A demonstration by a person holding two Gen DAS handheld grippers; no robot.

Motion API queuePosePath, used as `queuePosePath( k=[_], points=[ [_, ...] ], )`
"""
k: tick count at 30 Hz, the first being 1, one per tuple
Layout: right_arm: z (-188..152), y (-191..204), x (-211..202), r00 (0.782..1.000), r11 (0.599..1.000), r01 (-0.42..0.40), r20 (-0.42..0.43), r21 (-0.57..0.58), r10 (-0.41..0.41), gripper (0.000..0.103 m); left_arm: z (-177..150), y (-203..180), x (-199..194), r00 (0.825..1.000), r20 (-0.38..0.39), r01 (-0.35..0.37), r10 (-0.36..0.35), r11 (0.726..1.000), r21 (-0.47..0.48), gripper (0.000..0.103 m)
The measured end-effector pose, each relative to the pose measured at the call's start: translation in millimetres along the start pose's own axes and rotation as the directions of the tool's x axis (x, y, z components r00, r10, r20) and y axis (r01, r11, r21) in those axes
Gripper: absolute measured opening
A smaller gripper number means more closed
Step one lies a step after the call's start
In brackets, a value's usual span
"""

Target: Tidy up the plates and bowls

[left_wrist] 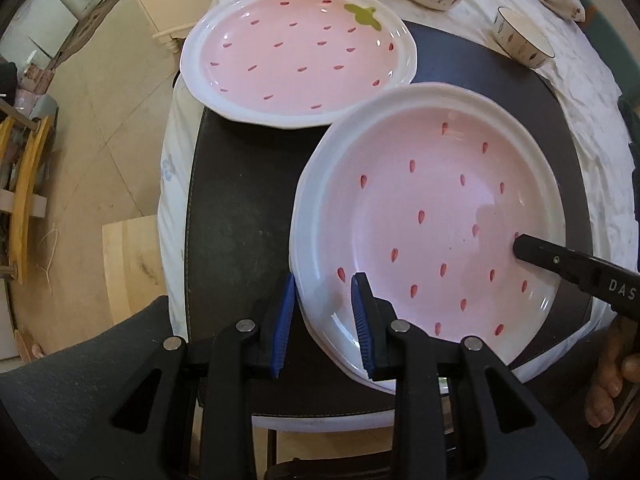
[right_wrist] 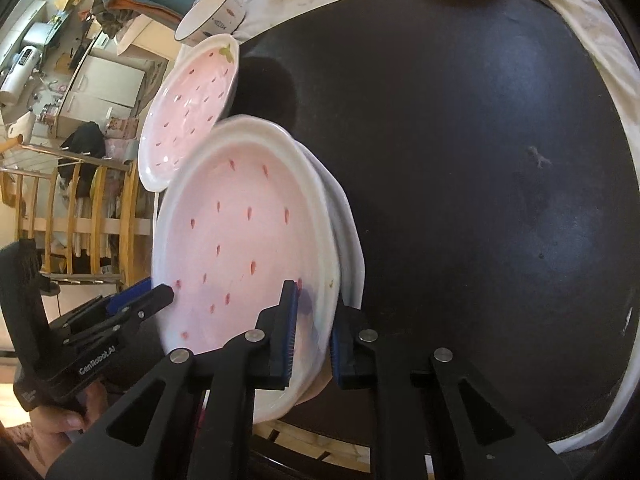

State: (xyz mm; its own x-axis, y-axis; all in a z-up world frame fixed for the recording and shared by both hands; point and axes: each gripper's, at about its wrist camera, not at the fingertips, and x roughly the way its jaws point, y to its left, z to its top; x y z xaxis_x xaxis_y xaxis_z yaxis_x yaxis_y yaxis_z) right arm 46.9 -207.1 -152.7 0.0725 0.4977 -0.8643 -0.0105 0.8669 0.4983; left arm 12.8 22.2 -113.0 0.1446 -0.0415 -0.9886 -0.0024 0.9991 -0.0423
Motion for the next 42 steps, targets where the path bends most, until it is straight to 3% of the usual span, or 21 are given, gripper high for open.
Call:
queuePosePath(
  k=[5,18,24,26,29,31,32,33,40,42],
  points=[
    [4,-4,1,1.0,1.0,-0.024,0.011,0.012,0.024,0.015,1,-2,11,0.998,-0.025,-0.051,0.051,0.998,0.027,0.026],
    [11,-12,-3,0.994,0.997,-0.065,-0.08,0.03,0.067,0.019,10,0,24,0.998,-0.052,-0.031,0.031,1.0,0.004,0.033],
    [7,-11,-21,0.998,0.999,-0.039,-0.046,-0.03,0.038,0.018,11,-3,24,0.998,-0.05,-0.035,0.035,0.999,-0.005,0.035],
    [7,-16,-27,1.0,0.999,0.016,-0.017,-0.033,-0.017,0.018,12,-3,25,0.998,-0.05,-0.035,0.034,0.999,-0.014,0.035],
    [10,-27,-33,1.0,1.0,0.014,0.014,0.018,-0.014,0.024,15,-3,26,0.998,-0.057,-0.025,0.022,0.999,-0.04,0.035],
    [13,-33,-32,1.0,0.999,-0.003,0.015,0.052,0.002,0.036,18,-3,25,0.998,-0.064,-0.014,0.01,0.998,-0.057,0.035],
    [15,-34,-31,1.0,0.998,-0.011,0.011,0.058,0.01,0.051,19,-2,26,0.998,-0.068,-0.006,0.001,0.998,-0.066,0.035],
    [15,-34,-29,1.0,0.998,-0.02,0.011,0.063,0.019,0.055,20,-1,26,0.997,-0.071,0.002,-0.007,0.997,-0.073,0.035],
    [20,-28,-4,0.997,0.995,-0.068,-0.037,0.072,0.071,0.052,19,7,31,0.994,-0.087,0.055,-0.064,0.993,-0.109,0.039],
    [18,-21,2,0.997,0.997,-0.053,-0.047,0.048,0.055,0.035,18,5,31,0.994,-0.086,0.052,-0.061,0.994,-0.099,0.039]
  ],
)
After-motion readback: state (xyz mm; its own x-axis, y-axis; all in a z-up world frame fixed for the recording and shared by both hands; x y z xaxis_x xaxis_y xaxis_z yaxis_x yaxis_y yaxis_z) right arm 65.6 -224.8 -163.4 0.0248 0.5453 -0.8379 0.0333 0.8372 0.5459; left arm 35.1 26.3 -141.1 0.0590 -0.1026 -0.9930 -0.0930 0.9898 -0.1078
